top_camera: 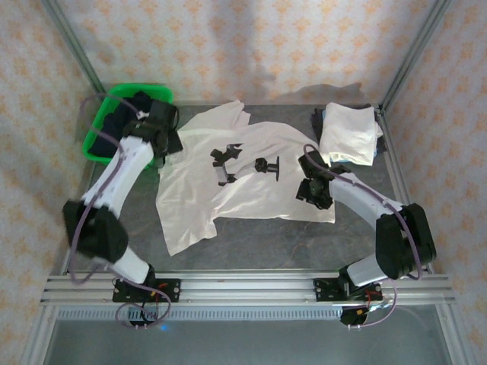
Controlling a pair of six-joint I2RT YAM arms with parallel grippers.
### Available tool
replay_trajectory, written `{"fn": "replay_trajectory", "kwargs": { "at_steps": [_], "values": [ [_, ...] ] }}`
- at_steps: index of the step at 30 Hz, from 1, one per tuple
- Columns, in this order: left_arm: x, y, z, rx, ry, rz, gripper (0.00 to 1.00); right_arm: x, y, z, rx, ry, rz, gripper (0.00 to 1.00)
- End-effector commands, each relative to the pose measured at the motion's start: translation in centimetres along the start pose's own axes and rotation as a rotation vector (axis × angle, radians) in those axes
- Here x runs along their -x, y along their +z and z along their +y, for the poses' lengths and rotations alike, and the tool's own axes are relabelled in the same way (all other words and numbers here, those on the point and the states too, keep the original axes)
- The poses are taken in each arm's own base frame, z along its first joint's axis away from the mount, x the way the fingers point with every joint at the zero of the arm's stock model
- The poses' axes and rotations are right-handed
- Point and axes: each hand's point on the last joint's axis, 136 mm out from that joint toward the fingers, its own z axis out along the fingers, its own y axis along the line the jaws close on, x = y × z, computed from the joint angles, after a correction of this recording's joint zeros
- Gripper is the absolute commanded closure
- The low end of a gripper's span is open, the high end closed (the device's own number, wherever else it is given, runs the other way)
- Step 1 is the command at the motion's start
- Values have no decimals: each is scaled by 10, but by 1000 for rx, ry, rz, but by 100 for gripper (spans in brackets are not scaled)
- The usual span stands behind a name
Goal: Fold and stack the t-shirts
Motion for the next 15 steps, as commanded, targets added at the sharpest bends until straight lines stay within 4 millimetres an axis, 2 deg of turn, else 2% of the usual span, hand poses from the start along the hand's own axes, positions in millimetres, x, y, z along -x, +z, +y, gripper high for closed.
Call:
{"fn": "replay_trajectory", "kwargs": {
  "at_steps": [1, 4, 7, 12, 15],
  "values": [
    [17, 42, 5, 158, 141, 49, 25, 17, -10, 7, 21, 12, -57, 41],
    [33, 80, 1, 236, 185, 116, 29, 23, -12, 14, 48, 11, -72, 40],
    [43, 107, 6, 265, 173, 151, 38, 28, -14, 17, 58, 9, -90, 40],
    [54, 122, 28, 306, 153, 161, 43, 32, -13, 19, 64, 4, -97, 39],
    [51, 131, 43, 311, 132, 193, 55, 35, -12, 21, 63, 0, -98, 39]
  ]
}}
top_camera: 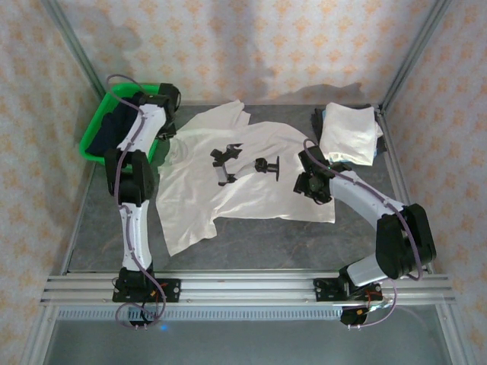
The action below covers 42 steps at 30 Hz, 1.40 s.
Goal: Fold and stack the t-shirts
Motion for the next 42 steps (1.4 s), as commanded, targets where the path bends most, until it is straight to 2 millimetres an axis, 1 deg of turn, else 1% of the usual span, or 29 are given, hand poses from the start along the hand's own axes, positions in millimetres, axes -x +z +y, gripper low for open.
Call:
{"fn": "replay_trajectory", "kwargs": {
  "at_steps": [1, 5, 9, 11, 13, 14, 16, 17, 20, 21, 23, 26, 30, 34, 36, 39, 42],
  "values": [
    [-6, 12, 33, 53, -2, 64, 59, 17, -4, 6, 6, -2, -39, 39],
    [-8, 25, 47, 37, -40, 99, 69, 21, -1, 11, 15, -9, -36, 38],
    [-9, 28, 53, 36, -35, 114, 70, 21, 1, 15, 29, -8, -31, 38],
    [-8, 30, 60, 63, -33, 113, 70, 21, 1, 15, 32, -6, -32, 38],
    [-8, 27, 59, 27, -41, 127, 69, 19, 3, 14, 30, -6, -30, 38],
    [-7, 24, 56, 4, -41, 123, 68, 20, 4, 14, 28, -5, -30, 38],
    [-4, 9, 52, -8, -24, 93, 59, 20, 4, 15, 28, -8, -27, 38],
    [-1, -2, 50, 6, 3, 60, 53, 20, 5, 16, 29, -9, -25, 38],
    [5, -36, 32, -7, 90, -27, 42, 23, 6, 19, 35, -10, -26, 38],
    [7, -43, 25, -23, 113, -47, 40, 23, 6, 20, 37, -11, -24, 38],
    [8, -48, 13, -35, 155, -67, 35, 25, 8, 23, 40, -14, -20, 38],
    [8, -33, 8, 5, 195, -30, 34, 26, 10, 25, 42, -17, -15, 37],
    [10, -11, 12, 108, 237, 2, 34, 27, 9, 27, 48, -18, -20, 37],
    [15, 2, 19, 123, 201, 11, 35, 28, 7, 25, 40, -22, -27, 37],
    [15, 9, 20, 106, 179, 23, 40, 28, 7, 24, 36, -24, -29, 37],
    [16, 16, 22, 99, 162, 39, 52, 29, 7, 24, 37, -24, -33, 37],
    [17, 20, 18, 80, 158, 48, 58, 30, 7, 25, 43, -25, -33, 36]
  ]
}}
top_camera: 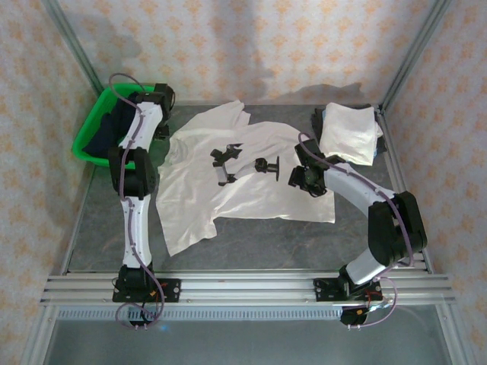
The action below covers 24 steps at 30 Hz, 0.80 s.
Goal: Fold and stack the t-shirts
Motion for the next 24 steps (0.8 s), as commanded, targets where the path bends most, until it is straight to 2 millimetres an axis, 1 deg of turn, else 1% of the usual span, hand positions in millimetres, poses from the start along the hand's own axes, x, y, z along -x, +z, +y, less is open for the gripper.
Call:
{"fn": "replay_trajectory", "kwargs": {
  "at_steps": [1, 5, 9, 11, 14, 16, 18, 19, 21, 22, 23, 24],
  "values": [
    [3, -9, 4, -10, -8, -1, 60, 13, -6, 4, 6, -6, -39, 36],
    [5, -1, -6, -59, -38, 12, 70, 13, -5, 4, 4, -7, -37, 36],
    [6, 6, -11, -102, -91, 35, 77, 15, -6, 3, -2, -9, -44, 36],
    [7, 8, -15, -120, -112, 39, 78, 16, -6, 2, -6, -12, -48, 36],
    [10, 10, -12, -109, -143, 34, 81, 17, -7, 3, -5, -17, -50, 36],
    [11, 12, -5, -86, -169, 32, 82, 18, -7, 4, -2, -16, -52, 36],
    [13, 11, -2, -96, -191, 37, 81, 19, -8, 5, 1, -18, -53, 36],
    [15, 8, 1, -99, -203, 32, 76, 19, -8, 5, 1, -19, -54, 36],
    [18, -2, 1, -122, -210, 21, 76, 22, -11, 8, 9, -22, -66, 36],
    [19, -11, 2, -133, -207, 12, 72, 26, -13, 10, 21, -22, -78, 36],
    [19, -22, 4, -115, -196, -6, 63, 30, -15, 13, 35, -22, -94, 36],
    [20, -36, 4, -100, -179, -31, 58, 34, -17, 17, 48, -25, -108, 36]
  ]
}}
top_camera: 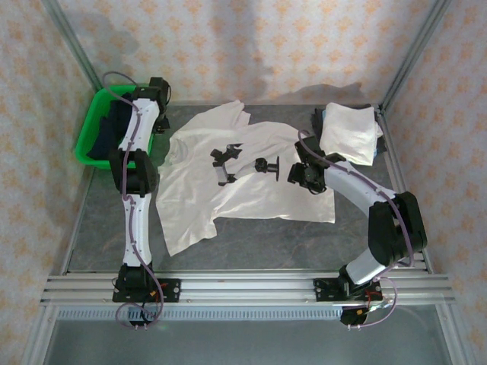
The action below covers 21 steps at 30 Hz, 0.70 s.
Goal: Fold and stack the t-shirts
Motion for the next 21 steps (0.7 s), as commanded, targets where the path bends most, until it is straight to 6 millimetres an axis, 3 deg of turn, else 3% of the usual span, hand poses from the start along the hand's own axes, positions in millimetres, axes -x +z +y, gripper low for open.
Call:
{"fn": "replay_trajectory", "kwargs": {
  "at_steps": [1, 4, 7, 10, 12, 15, 18, 21],
  "values": [
    [8, -48, 9, 46, -23, -85, 55, 27, -9, 12, 38, -7, -88, 36],
    [5, -89, 0, 62, 3, -160, 49, 35, 2, 24, 48, -13, -89, 36],
    [-4, -116, -24, -5, 14, -207, 46, 27, 24, 42, 53, -34, -40, 37],
    [-25, -123, -77, -161, 55, -202, 46, 14, 43, 54, 27, -67, -3, 38],
    [-40, -118, -109, -245, 95, -175, 46, 3, 50, 57, 13, -74, 19, 38],
    [-60, -94, -143, -297, 124, -95, 47, -14, 59, 57, 2, -74, 49, 38],
    [-81, -62, -158, -294, 131, -8, 50, -40, 64, 56, -14, -89, 88, 39],
    [-102, -34, -154, -240, 147, 42, 51, -69, 64, 53, -26, -106, 127, 39]
  ]
}}
